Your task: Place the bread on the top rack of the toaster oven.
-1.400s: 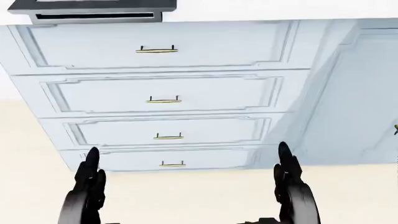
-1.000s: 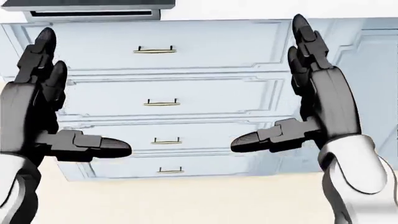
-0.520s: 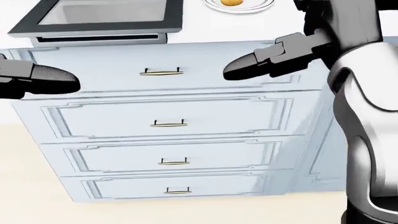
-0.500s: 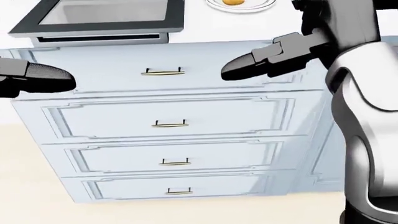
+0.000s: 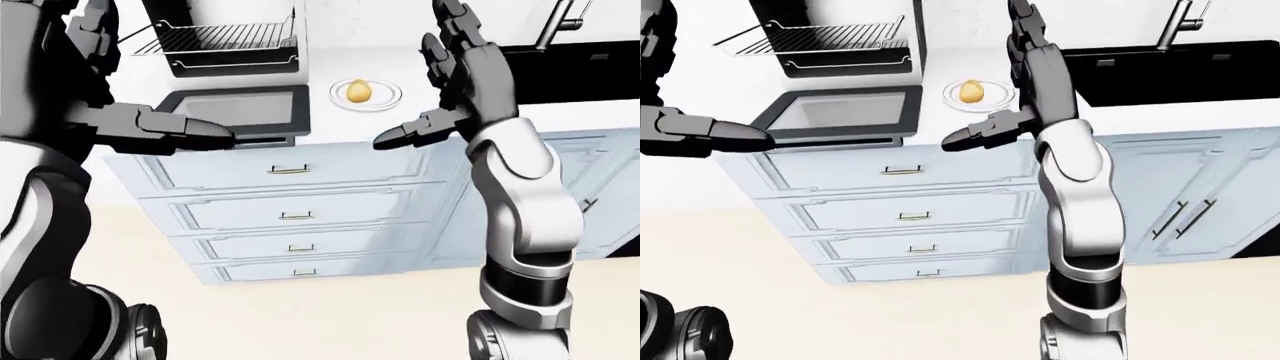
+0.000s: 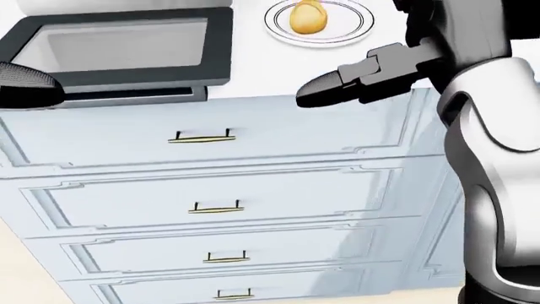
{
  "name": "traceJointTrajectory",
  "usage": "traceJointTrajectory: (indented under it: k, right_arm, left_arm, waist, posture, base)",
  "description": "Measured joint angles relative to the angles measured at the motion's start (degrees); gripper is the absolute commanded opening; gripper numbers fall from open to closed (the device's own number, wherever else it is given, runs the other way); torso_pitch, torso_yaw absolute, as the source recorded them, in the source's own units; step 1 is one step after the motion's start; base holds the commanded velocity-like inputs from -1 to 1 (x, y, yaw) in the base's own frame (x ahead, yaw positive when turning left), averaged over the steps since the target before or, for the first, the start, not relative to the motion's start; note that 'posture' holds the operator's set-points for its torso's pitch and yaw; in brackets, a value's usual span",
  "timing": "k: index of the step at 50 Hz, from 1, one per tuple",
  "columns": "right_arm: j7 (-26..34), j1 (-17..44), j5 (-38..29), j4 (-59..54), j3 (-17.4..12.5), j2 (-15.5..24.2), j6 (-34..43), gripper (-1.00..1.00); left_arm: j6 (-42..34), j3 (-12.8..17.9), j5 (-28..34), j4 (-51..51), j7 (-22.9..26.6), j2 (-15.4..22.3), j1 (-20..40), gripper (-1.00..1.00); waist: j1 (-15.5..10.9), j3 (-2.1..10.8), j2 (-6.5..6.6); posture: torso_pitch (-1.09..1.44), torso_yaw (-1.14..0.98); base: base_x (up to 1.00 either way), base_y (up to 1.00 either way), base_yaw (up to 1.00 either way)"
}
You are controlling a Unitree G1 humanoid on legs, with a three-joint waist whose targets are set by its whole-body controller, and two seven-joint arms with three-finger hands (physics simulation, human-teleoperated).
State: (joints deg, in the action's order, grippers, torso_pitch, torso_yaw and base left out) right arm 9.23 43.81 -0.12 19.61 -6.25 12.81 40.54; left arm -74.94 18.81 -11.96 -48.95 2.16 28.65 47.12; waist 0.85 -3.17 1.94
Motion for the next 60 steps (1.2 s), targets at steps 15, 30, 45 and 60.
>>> traceJointTrajectory:
  k: [15,30,45,60]
  right_arm:
    - [0.02,0.78,0.07,-0.49,0.92,-0.86,-1.24,1.00]
    - [-0.27,0.11,0.32,-2.46,1.16,-1.28,-1.90,1.00]
    - [-0.59,0.11,-0.01,-3.82,1.29,-1.43,-2.74,1.00]
    - [-0.51,0.82,-0.31,-2.89,0.82,-1.53,-4.12,1.00]
  left_arm:
    - [-1.73,2.09,-1.32,-0.65,-0.59,1.78,-0.02,1.00]
    - [-3.76,1.28,-2.61,-0.90,-0.81,3.15,1.78,1.00]
    - [-8.71,4.17,-4.13,-2.36,0.26,7.38,7.04,1.00]
    - [-0.69,3.97,-5.04,-2.78,0.93,10.82,5.12,1.00]
  waist:
    - [-1.53,0.85,-2.39]
    - [-0.10,-1.03,-1.54]
    - [-0.39,-0.78,-1.67]
    - [-0.48,-0.46,0.56]
  posture:
    - [0.00,0.00]
    - [0.00,0.00]
    - [0.00,0.00]
    - [0.00,0.00]
  base:
    - [0.23,0.00,0.00]
    - [0.03,0.00,0.00]
    - [0.00,0.00,0.00]
    - [0.20,0.00,0.00]
